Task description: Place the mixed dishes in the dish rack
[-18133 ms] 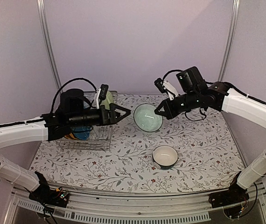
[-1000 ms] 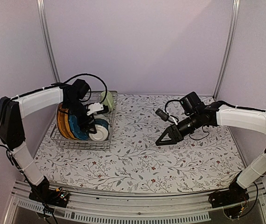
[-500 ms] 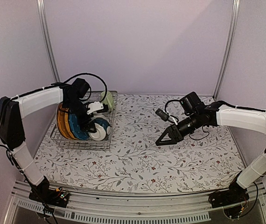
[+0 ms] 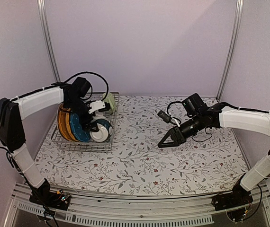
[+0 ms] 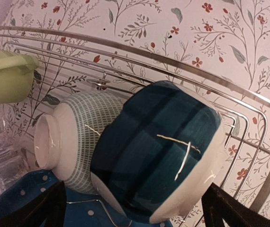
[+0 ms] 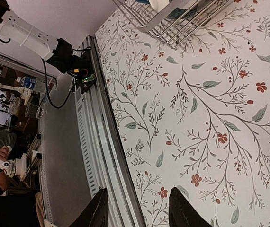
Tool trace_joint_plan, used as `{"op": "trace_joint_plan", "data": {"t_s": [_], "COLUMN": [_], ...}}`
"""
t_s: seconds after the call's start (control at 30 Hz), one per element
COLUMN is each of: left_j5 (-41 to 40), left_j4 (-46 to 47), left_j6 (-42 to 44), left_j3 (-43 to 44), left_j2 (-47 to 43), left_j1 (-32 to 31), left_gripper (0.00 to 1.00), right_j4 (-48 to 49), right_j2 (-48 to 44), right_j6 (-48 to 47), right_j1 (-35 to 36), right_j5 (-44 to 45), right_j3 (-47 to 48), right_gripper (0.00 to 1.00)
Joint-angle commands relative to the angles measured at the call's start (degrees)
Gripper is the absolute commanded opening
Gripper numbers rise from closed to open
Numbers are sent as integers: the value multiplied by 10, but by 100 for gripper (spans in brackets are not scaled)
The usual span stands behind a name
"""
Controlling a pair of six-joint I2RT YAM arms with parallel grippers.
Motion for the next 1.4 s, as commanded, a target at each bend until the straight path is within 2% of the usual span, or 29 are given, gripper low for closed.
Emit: {"op": "trace_joint_plan", "data": {"t_s": [0.0, 0.47, 0.97, 1.37], "left_j5": [9, -16, 6, -27], "left_j4": [16, 26, 32, 40], "left_j6": [-12, -27, -40, -63], "left_j3": [19, 25, 31, 46], "left_j2": [-5, -6, -9, 14], "left_j1": [8, 25, 31, 33], "left_gripper": [100, 100, 100, 100], "right_j4": [5, 3, 0, -4], "right_j2": [9, 9, 10, 13], "right_j6": [-1, -1, -2, -3], "right_j1": [-3, -3, -3, -3], "right_j5": [4, 9, 15, 20], "right_j3": [-8, -7, -5, -2], "right_gripper": [43, 43, 43, 43]}}
